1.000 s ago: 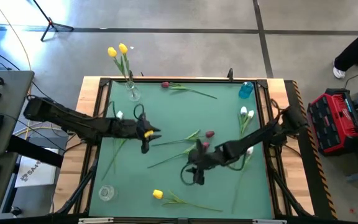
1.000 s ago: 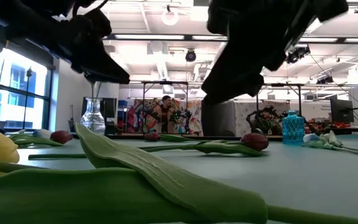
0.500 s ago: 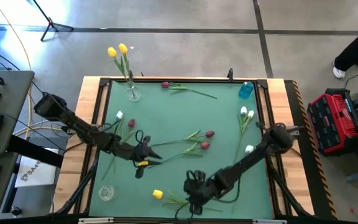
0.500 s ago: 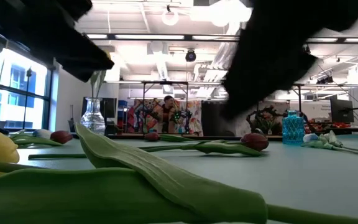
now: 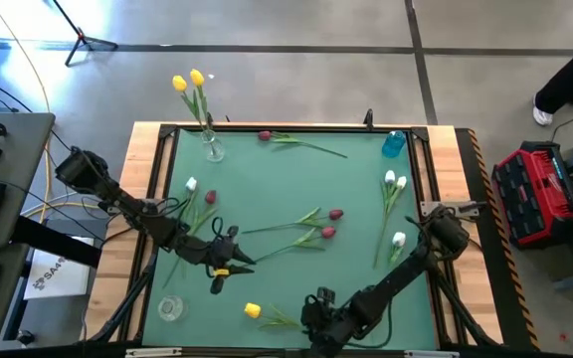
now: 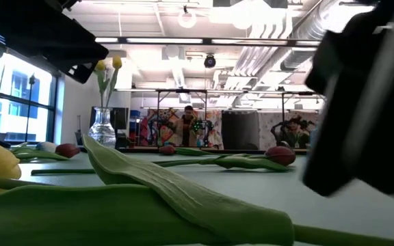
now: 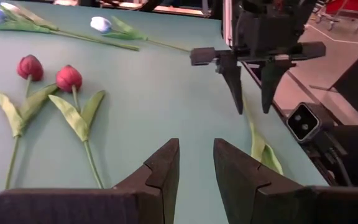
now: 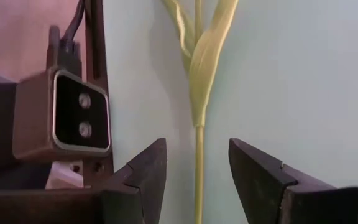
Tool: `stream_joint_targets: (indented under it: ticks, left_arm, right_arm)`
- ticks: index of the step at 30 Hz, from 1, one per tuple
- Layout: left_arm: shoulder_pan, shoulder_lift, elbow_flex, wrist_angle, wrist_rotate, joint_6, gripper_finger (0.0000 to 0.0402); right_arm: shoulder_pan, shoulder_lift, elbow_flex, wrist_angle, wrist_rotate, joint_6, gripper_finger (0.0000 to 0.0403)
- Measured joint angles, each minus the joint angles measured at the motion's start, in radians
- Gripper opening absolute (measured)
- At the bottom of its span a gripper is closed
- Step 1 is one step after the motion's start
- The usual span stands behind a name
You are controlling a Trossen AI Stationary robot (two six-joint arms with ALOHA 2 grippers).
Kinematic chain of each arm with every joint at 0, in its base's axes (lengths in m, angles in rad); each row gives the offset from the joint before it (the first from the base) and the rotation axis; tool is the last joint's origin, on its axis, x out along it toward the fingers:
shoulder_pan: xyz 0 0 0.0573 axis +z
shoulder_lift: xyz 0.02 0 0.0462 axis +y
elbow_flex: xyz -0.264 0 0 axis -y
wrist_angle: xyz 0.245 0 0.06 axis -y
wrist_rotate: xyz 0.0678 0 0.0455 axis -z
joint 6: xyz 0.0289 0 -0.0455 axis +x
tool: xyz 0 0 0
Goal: Sort flowers into vase by color
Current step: Put the yellow tulip into the top transparent vase
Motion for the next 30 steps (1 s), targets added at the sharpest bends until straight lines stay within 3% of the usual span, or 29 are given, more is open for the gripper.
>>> stream_joint_targets:
  ticks: [10,13,18,20,25,30]
  left_arm:
    - [-0.012,0.000,0.000,-0.043,-0.087,0.000,0.0085]
    - [-0.012,0.000,0.000,-0.057,-0.107,-0.004,0.0085]
    - [-0.012,0.000,0.000,-0.076,-0.109,-0.052,0.0085]
    - [-0.012,0.000,0.000,-0.090,-0.110,-0.075,0.0085]
    - [-0.012,-0.003,0.000,-0.124,-0.136,-0.105,0.0085]
    - [-0.012,-0.065,-0.001,-0.153,-0.211,-0.079,0.0085]
  right_arm:
    - [0.009,0.068,0.005,0.012,0.033,0.000,0.0154]
    - [0.009,0.063,0.005,0.005,0.055,-0.024,0.0119]
    - [0.003,0.057,0.003,0.001,0.074,-0.054,0.0021]
    - [0.004,0.057,0.003,0.002,0.102,-0.052,0.0009]
    - [-0.005,0.057,0.001,-0.021,0.202,0.019,0.0013]
    - [-0.006,0.032,-0.002,-0.122,0.443,0.189,0.0006]
